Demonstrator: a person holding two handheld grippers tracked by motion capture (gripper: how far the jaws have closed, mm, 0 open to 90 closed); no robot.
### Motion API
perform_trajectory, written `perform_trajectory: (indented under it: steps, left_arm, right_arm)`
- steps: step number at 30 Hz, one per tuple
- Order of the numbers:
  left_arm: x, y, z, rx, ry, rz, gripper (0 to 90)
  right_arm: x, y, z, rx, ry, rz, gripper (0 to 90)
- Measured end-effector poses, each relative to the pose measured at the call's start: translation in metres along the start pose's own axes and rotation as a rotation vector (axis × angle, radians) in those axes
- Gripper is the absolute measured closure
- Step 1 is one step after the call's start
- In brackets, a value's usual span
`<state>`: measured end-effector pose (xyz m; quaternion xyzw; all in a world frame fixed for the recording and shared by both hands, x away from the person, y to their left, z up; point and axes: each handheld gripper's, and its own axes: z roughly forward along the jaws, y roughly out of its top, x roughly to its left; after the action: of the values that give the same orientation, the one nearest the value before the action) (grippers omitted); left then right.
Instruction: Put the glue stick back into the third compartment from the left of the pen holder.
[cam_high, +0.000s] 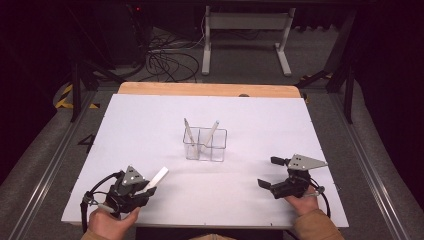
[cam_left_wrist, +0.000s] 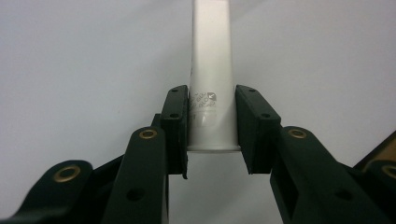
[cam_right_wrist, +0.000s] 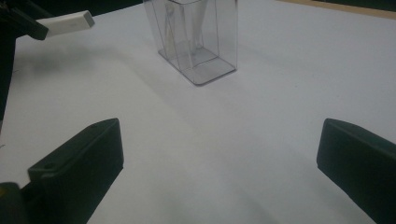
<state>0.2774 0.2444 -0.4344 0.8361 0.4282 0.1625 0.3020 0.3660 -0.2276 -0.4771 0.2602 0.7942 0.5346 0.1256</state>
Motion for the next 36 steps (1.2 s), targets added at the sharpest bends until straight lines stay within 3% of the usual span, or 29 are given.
perform_trajectory:
  steps: [6,14,24,36]
  left_arm:
    - [-0.003,0.017,-0.008,-0.017,-0.016,0.053,66.7]
    - [-0.005,0.039,-0.016,-0.048,-0.043,0.091,66.7]
    - [-0.007,0.054,-0.02,-0.067,-0.064,0.105,66.7]
    - [-0.01,0.062,-0.02,-0.078,-0.074,0.114,66.7]
  right_arm:
    - [0.0,0.0,0.0,-0.002,0.001,0.005,0.7]
    - [0.0,0.0,0.0,-0.001,0.0,0.003,0.7]
    - [-0.001,0.0,0.0,-0.001,0.001,0.003,0.7]
    - [0.0,0.0,0.0,-0.002,0.004,0.006,0.7]
